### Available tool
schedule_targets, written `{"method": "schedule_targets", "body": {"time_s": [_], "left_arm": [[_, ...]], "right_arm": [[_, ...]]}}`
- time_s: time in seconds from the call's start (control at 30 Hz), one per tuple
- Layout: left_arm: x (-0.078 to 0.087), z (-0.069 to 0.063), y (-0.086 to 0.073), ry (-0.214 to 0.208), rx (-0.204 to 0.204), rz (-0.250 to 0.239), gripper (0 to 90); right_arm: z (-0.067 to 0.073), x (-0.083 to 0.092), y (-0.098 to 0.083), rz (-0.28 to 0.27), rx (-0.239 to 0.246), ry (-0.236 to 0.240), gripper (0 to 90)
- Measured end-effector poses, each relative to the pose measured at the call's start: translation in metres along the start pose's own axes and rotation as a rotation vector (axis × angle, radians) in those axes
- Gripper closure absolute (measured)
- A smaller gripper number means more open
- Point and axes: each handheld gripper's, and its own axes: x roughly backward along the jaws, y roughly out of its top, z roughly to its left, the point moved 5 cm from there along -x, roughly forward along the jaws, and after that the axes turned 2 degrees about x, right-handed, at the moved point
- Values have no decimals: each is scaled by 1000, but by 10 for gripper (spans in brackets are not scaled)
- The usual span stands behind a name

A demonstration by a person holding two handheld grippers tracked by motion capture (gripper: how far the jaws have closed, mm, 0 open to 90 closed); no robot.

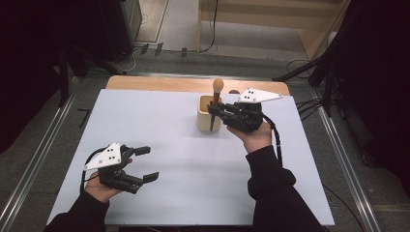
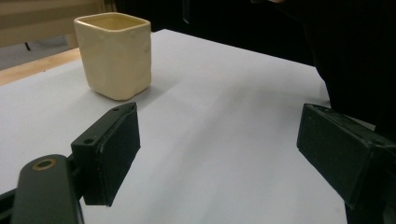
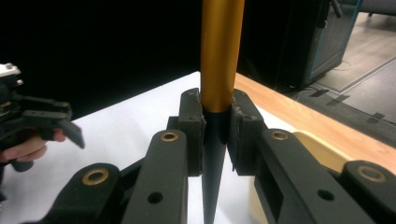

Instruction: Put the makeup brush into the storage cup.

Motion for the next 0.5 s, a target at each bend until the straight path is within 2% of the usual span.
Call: {"method": "schedule_targets", "body": {"time_s": [0.27, 0.33, 0.5], "left_arm": [[0, 0, 0, -2, 2, 2, 140], [0, 0, 0, 1, 1, -3, 140], [-1, 0, 0, -3, 0, 0, 140]], "right_arm": [[-7, -3, 9, 3, 10, -23, 787], [-10, -2, 11, 1, 22, -41, 787], [-21, -1, 13, -13, -2, -66, 787]]}}
